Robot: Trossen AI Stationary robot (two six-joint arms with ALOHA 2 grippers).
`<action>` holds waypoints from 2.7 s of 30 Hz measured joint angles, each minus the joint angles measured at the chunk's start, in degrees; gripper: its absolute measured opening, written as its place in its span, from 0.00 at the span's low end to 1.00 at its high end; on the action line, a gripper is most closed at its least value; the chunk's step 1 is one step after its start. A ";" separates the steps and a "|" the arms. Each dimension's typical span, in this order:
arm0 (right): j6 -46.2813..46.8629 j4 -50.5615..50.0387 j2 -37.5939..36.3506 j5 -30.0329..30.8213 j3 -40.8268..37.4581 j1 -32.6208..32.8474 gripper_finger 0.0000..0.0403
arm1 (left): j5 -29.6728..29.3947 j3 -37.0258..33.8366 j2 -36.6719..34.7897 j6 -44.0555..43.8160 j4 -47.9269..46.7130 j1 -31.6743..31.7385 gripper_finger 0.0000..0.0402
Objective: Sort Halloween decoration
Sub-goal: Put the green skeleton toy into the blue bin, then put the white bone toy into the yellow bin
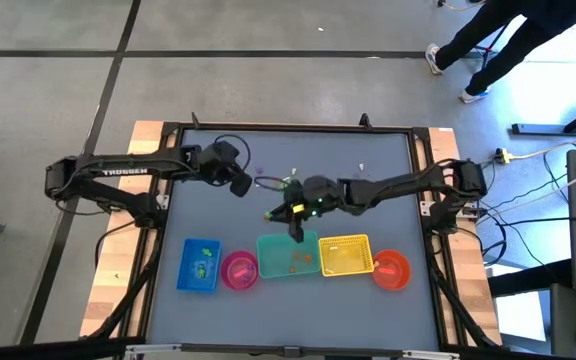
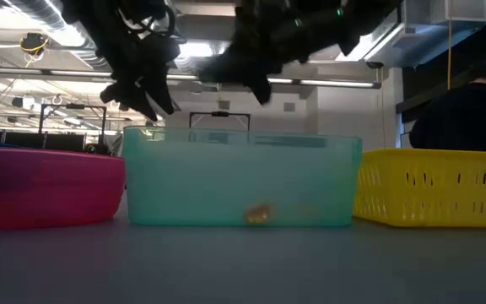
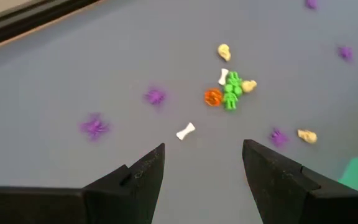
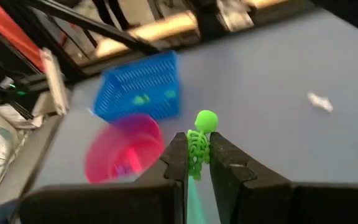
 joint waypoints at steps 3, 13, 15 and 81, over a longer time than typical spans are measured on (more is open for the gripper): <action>-0.43 1.60 2.90 0.90 3.81 2.23 0.10 | 0.15 0.00 0.00 0.12 0.01 1.37 0.50; -5.40 1.51 17.84 0.95 22.46 8.05 0.10 | 0.21 -0.02 0.00 1.44 0.49 3.20 0.50; -7.09 1.54 20.46 0.95 26.02 8.63 0.11 | 0.30 -0.02 0.02 1.44 0.32 3.20 0.50; -22.78 -24.34 23.98 -13.37 42.38 2.93 0.48 | 3.00 -0.02 0.04 1.46 0.43 3.15 0.50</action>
